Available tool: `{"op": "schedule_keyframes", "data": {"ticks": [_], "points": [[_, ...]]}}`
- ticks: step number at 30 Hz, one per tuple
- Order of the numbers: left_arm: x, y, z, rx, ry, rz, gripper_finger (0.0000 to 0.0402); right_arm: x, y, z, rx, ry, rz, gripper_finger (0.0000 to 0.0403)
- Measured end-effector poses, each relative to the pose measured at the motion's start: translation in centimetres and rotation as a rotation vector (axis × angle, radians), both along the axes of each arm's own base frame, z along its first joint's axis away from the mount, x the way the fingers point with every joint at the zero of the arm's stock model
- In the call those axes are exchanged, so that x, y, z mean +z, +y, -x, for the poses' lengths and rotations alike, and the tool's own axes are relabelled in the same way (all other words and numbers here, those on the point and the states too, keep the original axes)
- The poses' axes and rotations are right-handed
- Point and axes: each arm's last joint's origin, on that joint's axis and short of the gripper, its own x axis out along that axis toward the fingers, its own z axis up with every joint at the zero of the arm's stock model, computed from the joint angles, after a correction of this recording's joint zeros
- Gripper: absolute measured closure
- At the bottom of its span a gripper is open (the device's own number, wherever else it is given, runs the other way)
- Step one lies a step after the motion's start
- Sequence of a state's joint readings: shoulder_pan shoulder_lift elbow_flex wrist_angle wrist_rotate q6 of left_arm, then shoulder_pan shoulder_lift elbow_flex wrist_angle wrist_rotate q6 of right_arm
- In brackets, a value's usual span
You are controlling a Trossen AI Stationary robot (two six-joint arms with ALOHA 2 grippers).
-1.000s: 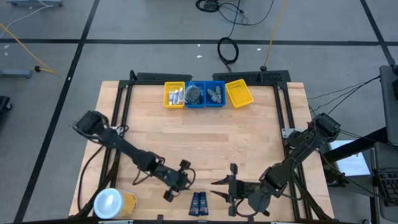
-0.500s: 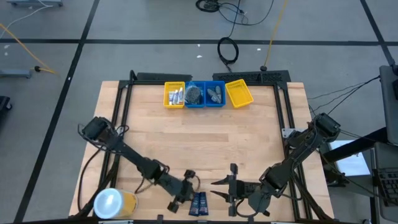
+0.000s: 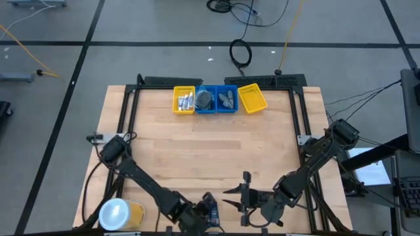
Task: Pick & Place Travel size toiletries
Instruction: Put the left shave cream into the right yellow bin
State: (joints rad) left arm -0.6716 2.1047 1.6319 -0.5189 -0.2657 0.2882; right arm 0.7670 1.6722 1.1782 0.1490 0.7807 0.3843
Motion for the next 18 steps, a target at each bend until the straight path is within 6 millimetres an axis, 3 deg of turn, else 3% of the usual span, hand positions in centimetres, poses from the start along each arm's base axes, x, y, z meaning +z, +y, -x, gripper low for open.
{"op": "schedule_keyframes", "data": {"ticks": [11,18], "points": [[-0.7,0.9,-0.5,-0.192,0.077,-0.234,0.0304,-0.4,-0.1,0.1,-0.006,0.005,-0.013,0.0289],[-0.7,1.3,-0.7,-0.261,0.086,-0.236,0.0304,-0.4,-0.1,0.1,-0.006,0.005,-0.013,0.0289]]}}
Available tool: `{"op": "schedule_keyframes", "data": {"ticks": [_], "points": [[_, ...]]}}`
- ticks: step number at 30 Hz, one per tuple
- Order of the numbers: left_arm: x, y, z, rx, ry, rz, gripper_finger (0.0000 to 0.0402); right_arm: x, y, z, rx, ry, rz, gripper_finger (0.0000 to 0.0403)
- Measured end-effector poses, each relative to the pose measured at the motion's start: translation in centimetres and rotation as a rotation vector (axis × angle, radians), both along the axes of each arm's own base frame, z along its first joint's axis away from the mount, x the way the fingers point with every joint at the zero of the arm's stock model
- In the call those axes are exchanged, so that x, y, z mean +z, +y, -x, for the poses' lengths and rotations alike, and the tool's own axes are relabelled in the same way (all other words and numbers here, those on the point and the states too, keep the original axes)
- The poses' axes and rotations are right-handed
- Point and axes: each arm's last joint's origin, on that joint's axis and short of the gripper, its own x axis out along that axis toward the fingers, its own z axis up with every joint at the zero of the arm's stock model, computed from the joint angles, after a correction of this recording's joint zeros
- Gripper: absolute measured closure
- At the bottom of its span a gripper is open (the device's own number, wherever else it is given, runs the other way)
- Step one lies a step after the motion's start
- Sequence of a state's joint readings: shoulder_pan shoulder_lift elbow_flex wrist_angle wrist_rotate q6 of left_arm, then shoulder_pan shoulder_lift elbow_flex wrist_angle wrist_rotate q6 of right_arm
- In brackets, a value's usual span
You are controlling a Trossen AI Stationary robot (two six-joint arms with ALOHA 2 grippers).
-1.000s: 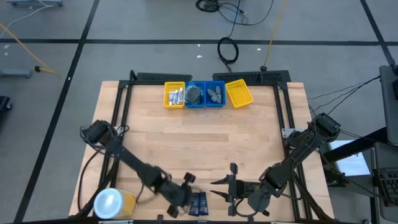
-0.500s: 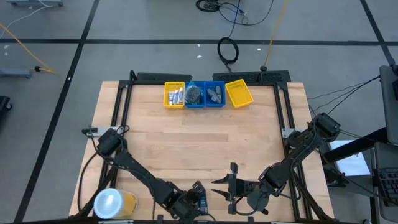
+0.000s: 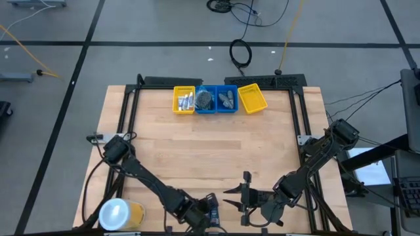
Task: Pick & Place Travel size toiletries
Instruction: Put the left shave cream into the right yellow bin
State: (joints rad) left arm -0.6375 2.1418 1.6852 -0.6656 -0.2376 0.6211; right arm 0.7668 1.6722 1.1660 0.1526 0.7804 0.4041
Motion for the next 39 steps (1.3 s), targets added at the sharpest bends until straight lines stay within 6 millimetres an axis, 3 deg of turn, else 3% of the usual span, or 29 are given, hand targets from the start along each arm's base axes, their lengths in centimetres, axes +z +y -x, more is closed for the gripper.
{"op": "schedule_keyframes", "data": {"ticks": [23,39], "points": [[-3.0,0.1,-1.0,-0.070,0.069,0.011,0.0304,0.0,-0.4,-0.3,-0.011,0.002,0.008,0.0289],[-3.1,0.3,-1.4,-0.055,0.045,0.014,0.0304,0.0,-0.4,-0.3,0.014,0.011,-0.003,0.0289]]}}
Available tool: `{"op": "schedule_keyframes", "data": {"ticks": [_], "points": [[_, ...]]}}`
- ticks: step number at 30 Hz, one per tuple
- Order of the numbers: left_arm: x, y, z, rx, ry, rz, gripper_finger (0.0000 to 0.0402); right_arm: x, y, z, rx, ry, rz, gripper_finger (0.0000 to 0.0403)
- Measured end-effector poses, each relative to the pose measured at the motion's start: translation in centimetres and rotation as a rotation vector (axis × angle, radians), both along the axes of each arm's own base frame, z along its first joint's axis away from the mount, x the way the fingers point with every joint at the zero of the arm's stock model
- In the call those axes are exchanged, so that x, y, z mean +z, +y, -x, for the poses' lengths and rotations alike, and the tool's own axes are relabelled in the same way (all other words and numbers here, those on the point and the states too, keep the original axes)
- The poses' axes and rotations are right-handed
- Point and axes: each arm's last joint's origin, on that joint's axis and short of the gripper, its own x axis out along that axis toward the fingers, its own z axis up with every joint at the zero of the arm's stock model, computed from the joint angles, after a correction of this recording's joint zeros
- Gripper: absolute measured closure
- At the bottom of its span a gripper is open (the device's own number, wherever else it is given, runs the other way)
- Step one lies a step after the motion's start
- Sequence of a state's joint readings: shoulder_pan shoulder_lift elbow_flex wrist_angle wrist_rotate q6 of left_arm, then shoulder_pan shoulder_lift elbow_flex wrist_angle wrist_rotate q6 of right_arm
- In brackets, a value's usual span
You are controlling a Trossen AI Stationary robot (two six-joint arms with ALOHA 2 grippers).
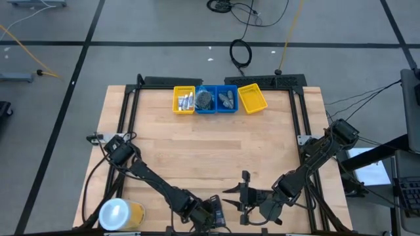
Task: Pick & Place Travel size toiletries
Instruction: Put the left shave cream into the right yellow bin
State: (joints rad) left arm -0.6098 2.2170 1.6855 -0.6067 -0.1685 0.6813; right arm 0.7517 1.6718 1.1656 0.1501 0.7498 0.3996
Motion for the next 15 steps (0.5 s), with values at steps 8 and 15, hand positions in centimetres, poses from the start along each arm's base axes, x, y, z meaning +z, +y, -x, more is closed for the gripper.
{"op": "schedule_keyframes", "data": {"ticks": [8,15], "points": [[-0.06,0.08,-0.28,0.024,-0.052,-0.042,0.0304,-0.01,0.00,0.00,0.000,0.001,0.000,0.0289],[-0.05,-0.11,-0.30,0.033,-0.074,-0.048,0.0272,-0.01,0.00,0.00,0.000,0.001,0.001,0.0289]]}}
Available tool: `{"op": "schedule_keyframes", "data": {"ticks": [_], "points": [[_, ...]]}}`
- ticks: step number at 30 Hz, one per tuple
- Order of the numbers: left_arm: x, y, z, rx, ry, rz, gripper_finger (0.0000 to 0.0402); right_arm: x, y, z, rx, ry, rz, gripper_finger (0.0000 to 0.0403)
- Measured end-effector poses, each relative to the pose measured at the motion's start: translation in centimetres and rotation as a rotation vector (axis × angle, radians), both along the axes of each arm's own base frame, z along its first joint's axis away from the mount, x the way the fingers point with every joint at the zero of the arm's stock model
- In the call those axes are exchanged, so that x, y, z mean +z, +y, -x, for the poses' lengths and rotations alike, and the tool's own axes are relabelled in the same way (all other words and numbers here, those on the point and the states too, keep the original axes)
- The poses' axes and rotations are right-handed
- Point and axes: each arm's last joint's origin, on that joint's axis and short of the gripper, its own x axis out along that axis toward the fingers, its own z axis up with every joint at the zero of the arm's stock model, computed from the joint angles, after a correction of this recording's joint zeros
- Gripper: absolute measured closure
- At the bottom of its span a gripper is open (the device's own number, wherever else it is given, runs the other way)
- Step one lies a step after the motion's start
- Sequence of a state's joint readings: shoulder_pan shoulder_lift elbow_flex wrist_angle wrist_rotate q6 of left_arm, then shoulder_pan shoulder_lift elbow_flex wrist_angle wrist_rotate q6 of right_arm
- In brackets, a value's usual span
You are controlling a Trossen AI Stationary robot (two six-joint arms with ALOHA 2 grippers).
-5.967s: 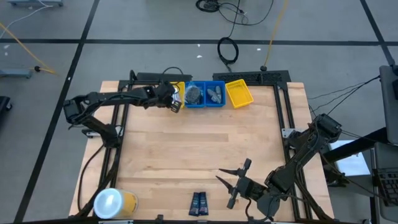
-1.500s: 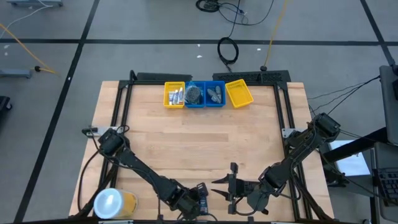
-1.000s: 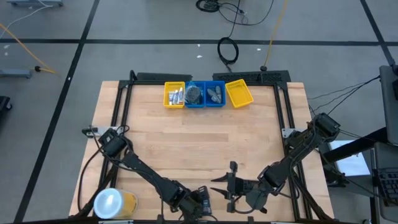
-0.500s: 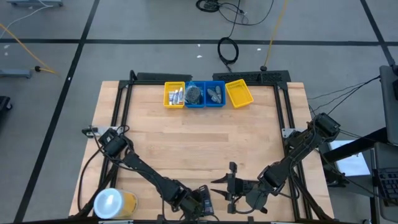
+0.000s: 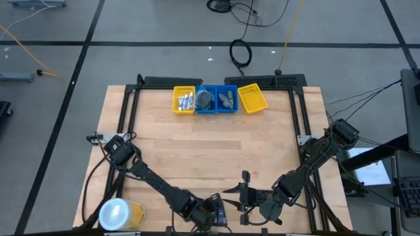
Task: Pick & Place Travel size toiletries
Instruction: Put the left shave cream into the right yellow bin
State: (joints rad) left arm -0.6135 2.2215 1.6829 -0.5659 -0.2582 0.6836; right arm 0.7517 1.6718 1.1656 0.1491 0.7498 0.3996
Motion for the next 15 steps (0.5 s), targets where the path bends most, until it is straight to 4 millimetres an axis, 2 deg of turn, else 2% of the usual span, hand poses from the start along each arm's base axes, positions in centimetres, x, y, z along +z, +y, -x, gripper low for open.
{"op": "schedule_keyframes", "data": {"ticks": [6,15], "points": [[0.1,-0.2,0.0,-0.030,-0.055,-0.086,0.0229,0.0,0.0,0.0,0.000,0.000,0.000,0.0289],[-0.2,1.2,-1.1,-0.075,-0.022,-0.058,0.0222,0.0,0.1,0.0,0.050,0.017,-0.016,0.0289]]}}
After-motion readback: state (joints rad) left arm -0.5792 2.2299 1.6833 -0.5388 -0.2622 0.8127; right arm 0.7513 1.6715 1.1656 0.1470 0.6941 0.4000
